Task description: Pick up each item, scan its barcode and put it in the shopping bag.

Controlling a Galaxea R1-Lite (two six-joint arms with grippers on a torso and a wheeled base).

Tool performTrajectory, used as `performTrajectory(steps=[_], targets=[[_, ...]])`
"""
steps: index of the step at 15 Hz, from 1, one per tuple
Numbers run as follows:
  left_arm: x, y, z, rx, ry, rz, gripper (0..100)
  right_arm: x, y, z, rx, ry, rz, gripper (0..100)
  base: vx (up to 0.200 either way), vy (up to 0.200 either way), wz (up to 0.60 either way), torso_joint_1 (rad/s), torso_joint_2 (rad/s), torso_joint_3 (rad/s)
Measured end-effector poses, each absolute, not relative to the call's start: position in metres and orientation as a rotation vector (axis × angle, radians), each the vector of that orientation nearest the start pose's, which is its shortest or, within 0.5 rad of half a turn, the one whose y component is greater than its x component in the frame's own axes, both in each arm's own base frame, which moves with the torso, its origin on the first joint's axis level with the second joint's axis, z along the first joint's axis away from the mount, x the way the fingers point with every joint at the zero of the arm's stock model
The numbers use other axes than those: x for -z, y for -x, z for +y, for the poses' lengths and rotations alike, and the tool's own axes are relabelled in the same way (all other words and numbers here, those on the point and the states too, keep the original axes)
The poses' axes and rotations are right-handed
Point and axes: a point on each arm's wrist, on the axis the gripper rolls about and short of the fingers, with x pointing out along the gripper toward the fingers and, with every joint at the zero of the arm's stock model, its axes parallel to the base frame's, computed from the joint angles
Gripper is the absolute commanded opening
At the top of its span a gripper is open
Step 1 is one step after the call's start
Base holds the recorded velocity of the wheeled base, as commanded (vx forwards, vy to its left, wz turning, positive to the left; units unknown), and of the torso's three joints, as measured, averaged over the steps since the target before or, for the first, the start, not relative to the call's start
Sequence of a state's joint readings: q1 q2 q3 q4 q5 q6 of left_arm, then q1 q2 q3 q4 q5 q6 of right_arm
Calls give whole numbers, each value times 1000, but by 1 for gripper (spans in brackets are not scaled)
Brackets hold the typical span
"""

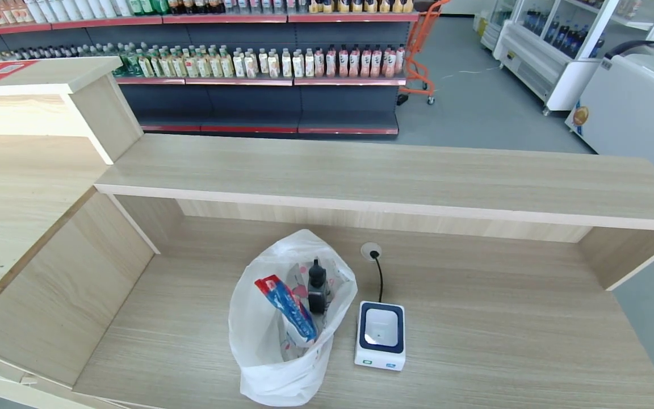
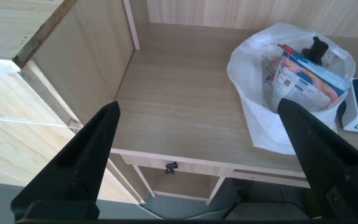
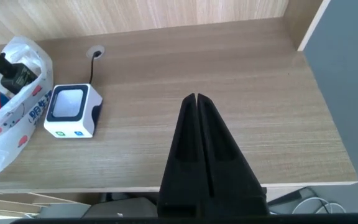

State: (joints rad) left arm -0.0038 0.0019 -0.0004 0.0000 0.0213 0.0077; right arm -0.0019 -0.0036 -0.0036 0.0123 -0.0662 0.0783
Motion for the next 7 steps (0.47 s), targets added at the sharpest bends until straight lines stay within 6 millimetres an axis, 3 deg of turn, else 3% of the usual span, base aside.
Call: performTrajectory(steps=[7], targets=[[-76,23,1,-18,-8,2,100,-75,23,-1,68,-77,3,0,0,0,0,0,0,0]])
